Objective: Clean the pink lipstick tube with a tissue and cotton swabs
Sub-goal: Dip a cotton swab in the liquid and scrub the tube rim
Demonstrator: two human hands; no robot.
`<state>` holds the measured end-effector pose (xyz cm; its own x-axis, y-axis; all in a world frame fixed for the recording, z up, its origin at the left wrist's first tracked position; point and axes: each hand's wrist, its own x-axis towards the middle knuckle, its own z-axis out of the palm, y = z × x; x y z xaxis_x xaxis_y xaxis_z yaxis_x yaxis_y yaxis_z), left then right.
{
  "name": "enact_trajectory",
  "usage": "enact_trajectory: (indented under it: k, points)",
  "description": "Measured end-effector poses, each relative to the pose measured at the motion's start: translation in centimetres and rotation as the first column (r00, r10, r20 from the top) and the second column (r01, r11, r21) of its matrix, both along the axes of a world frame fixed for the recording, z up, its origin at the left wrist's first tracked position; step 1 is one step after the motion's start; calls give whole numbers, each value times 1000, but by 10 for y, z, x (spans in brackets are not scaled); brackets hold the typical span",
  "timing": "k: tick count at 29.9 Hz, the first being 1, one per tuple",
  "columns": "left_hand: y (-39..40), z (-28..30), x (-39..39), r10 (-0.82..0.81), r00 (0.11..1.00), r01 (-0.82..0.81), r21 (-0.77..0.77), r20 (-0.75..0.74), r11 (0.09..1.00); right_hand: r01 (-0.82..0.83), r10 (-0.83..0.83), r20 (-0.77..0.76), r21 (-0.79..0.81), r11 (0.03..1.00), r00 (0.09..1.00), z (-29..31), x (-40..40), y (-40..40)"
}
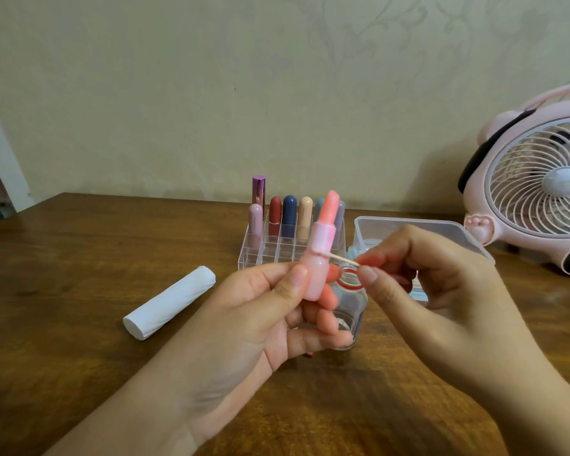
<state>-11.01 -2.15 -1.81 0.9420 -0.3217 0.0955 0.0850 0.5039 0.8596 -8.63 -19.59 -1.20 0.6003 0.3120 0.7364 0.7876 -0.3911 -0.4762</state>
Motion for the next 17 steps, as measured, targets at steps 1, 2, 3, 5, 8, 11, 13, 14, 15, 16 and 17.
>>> enact_trajectory:
  k: [1, 2, 3, 5, 8, 11, 13, 14, 15, 16, 17]
  points:
    - [0, 0, 0, -1, 1000, 1, 3, 0, 1000, 0, 0, 4, 18, 1000, 1000, 0, 0, 0]
    - [0, 0, 0, -6, 1000, 6, 9, -3, 1000, 5, -5, 12, 43, 999, 1000, 1, -1, -1]
    - [0, 0, 0, -12, 1000, 12, 16, -6, 1000, 13, -14, 21, 63, 998, 1000, 2, -1, -1]
    - [-1, 0, -1, -21, 1000, 21, 26, -10, 999, 39, -42, 42, 66, 997, 998, 2, -1, 0]
    - [-1, -1, -1, -1, 1000, 1, 34, 16, 999, 44, -45, 47, 12, 999, 998, 2, -2, 1]
    - [-1, -1, -1, 58, 997, -61, 62, 57, 996, 13, -12, 31, -31, 999, 999, 1, -3, 1]
    - [-1, -1, 0, 88, 993, -95, 94, 78, 991, 5, -5, 21, -1, 1000, 1000, 1, -3, 1]
    - [-1, -1, 0, 100, 991, -109, 110, 91, 988, 10, -10, 20, 23, 1000, 1000, 2, -3, 0]
    - [-1, -1, 0, 112, 989, -124, 123, 101, 985, 19, -19, 19, 44, 999, 1000, 2, -3, 0]
    - [-2, -1, 0, 125, 986, -139, 134, 109, 981, 29, -30, 17, 60, 998, 999, 2, -2, 0]
    - [-2, -1, 0, 133, 984, -149, 142, 115, 979, 39, -40, 13, 68, 997, 999, 2, -2, 1]
